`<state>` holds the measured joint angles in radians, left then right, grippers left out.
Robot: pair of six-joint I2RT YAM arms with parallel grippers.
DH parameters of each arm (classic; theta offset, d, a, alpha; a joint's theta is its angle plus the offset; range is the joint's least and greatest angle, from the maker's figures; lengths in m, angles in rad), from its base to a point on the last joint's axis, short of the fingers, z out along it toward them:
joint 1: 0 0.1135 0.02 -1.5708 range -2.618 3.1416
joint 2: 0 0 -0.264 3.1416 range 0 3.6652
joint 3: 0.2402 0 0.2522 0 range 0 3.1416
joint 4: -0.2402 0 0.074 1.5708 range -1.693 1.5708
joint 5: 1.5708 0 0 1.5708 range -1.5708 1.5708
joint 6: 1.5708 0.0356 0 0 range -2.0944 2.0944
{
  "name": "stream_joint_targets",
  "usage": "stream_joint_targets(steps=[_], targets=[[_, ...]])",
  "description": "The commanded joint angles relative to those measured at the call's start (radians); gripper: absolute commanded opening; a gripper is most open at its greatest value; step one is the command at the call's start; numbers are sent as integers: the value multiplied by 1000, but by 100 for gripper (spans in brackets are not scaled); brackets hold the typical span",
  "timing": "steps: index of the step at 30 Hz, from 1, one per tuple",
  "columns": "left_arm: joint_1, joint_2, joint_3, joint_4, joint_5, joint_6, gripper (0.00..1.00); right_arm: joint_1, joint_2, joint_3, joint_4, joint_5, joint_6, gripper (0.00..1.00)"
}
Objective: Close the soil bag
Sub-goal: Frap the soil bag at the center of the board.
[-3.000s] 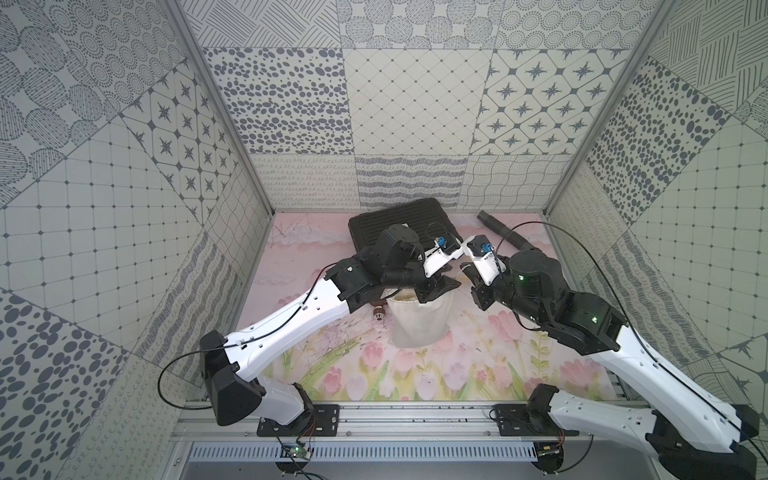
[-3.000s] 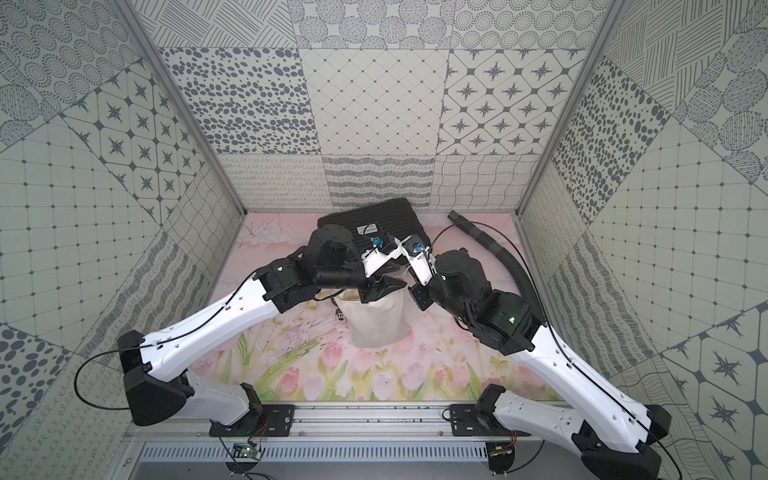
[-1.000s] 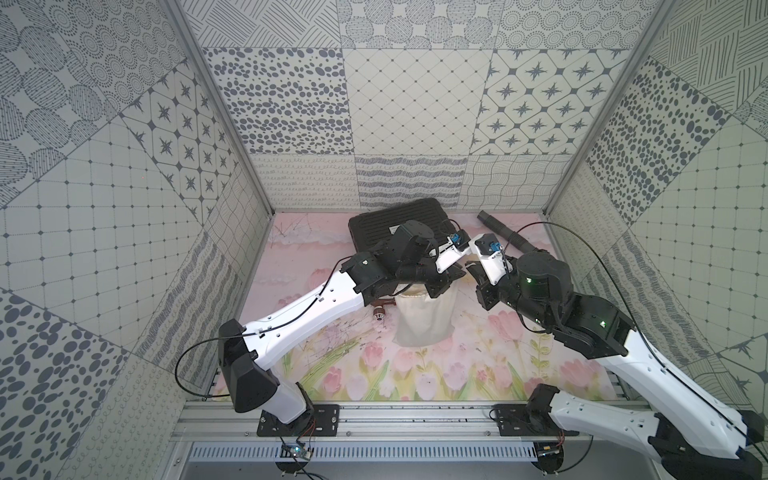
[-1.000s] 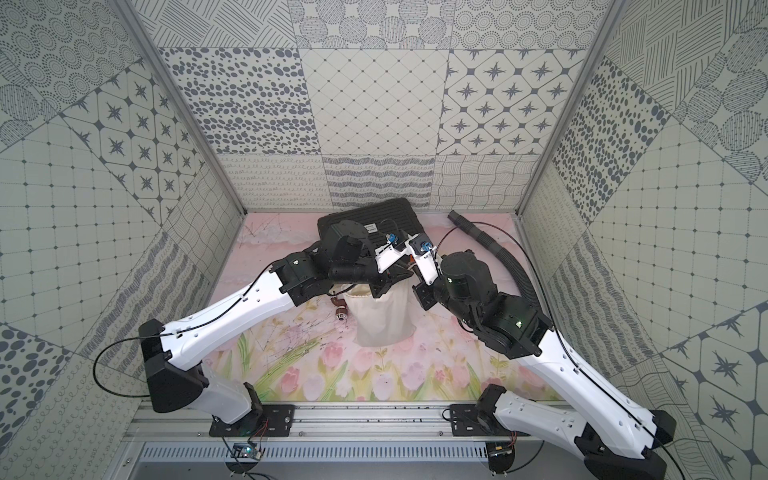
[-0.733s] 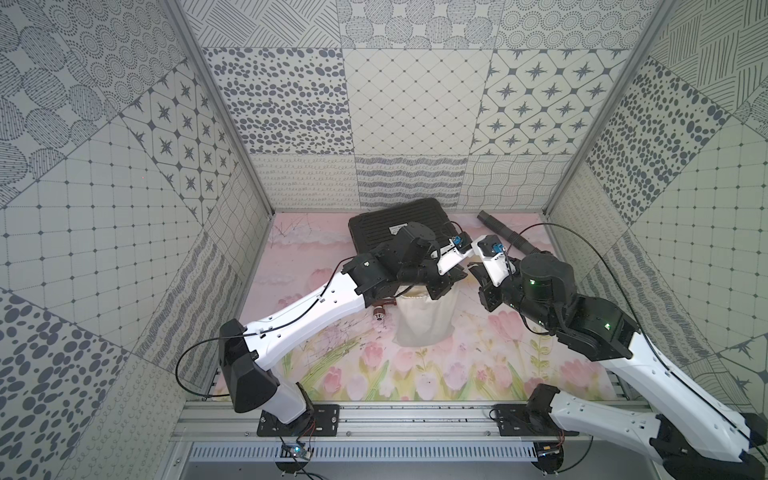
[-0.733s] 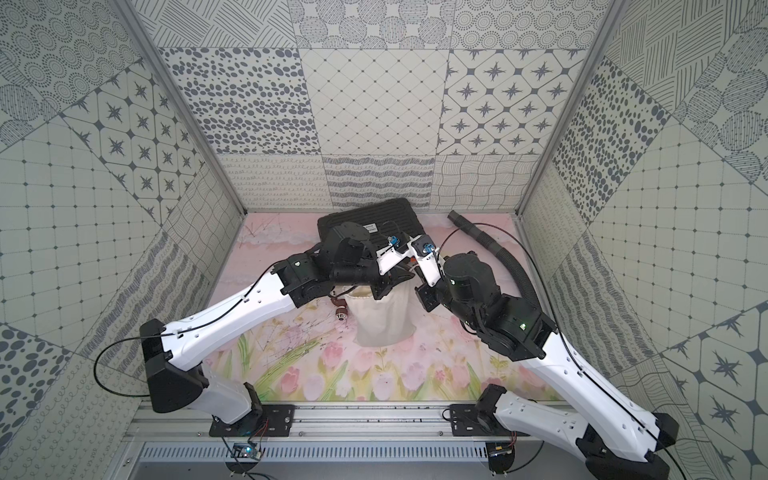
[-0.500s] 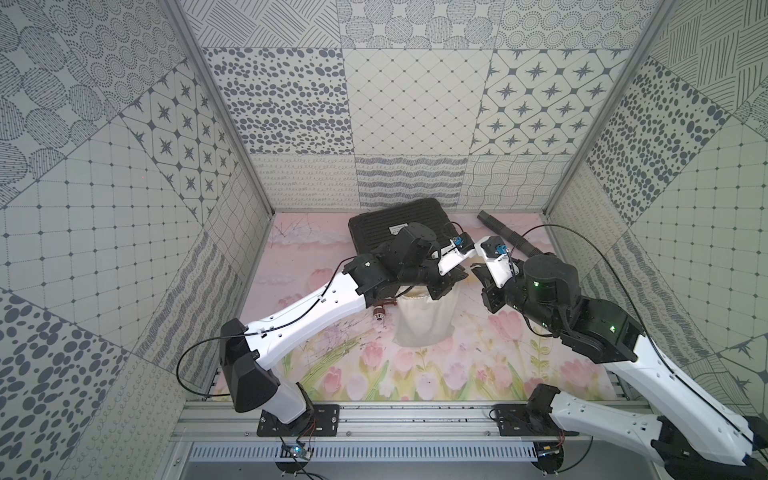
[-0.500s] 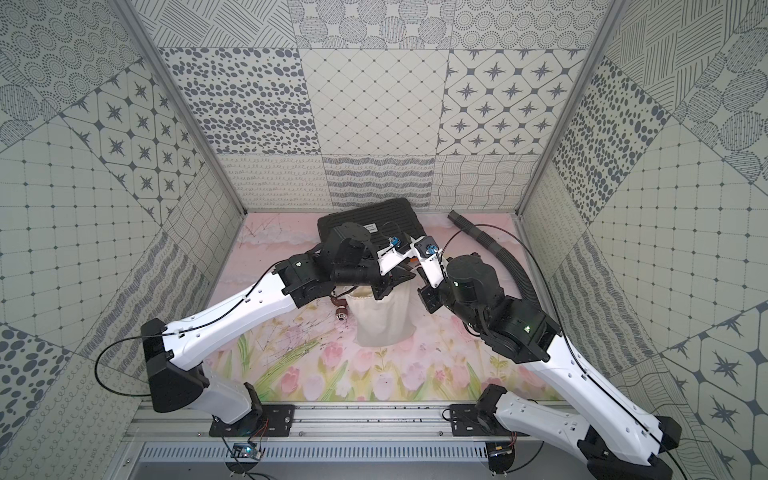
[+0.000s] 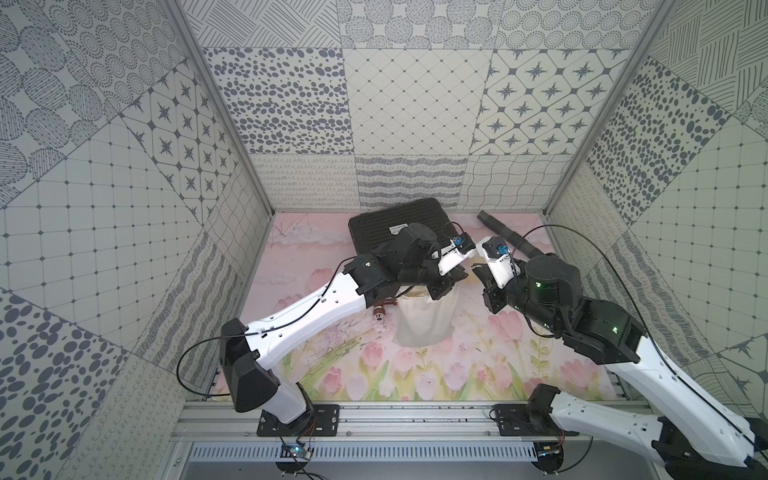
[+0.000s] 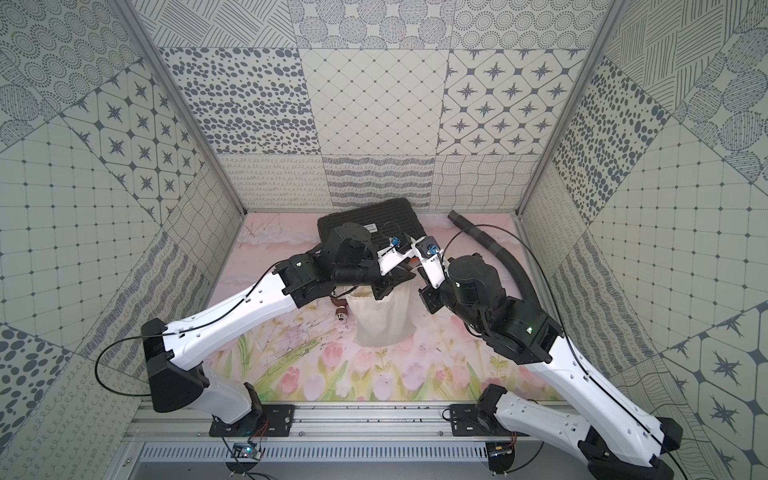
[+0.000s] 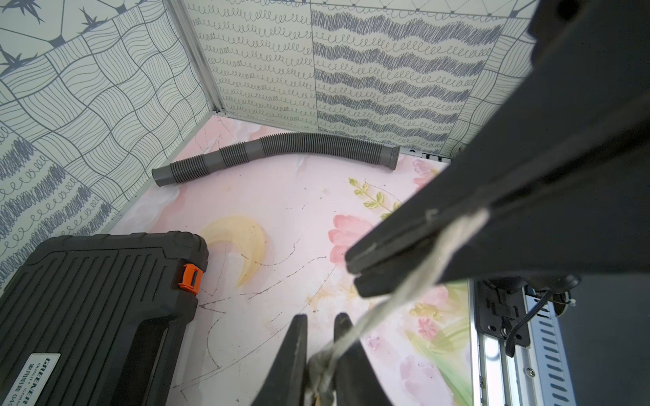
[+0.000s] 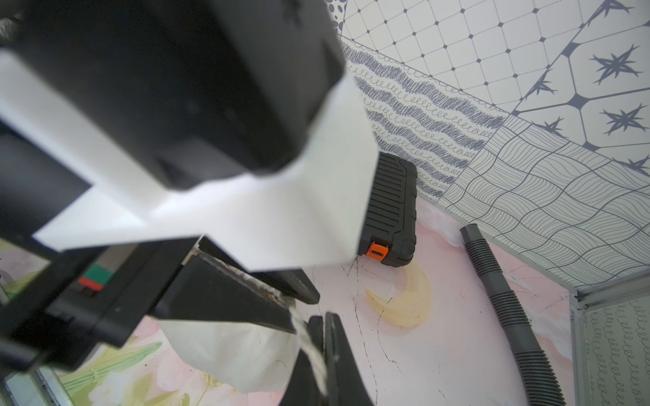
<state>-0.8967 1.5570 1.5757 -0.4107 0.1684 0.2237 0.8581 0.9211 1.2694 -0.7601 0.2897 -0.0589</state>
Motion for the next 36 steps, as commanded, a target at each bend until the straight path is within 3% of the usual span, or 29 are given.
stream_joint_targets(steps=[1, 36], targets=[[-4, 4, -8, -31, -38, 20, 19, 4, -31, 66, 99, 20, 12, 0], [-5, -51, -34, -115, -72, 43, 19, 4, -65, 76, 125, 60, 22, 0]])
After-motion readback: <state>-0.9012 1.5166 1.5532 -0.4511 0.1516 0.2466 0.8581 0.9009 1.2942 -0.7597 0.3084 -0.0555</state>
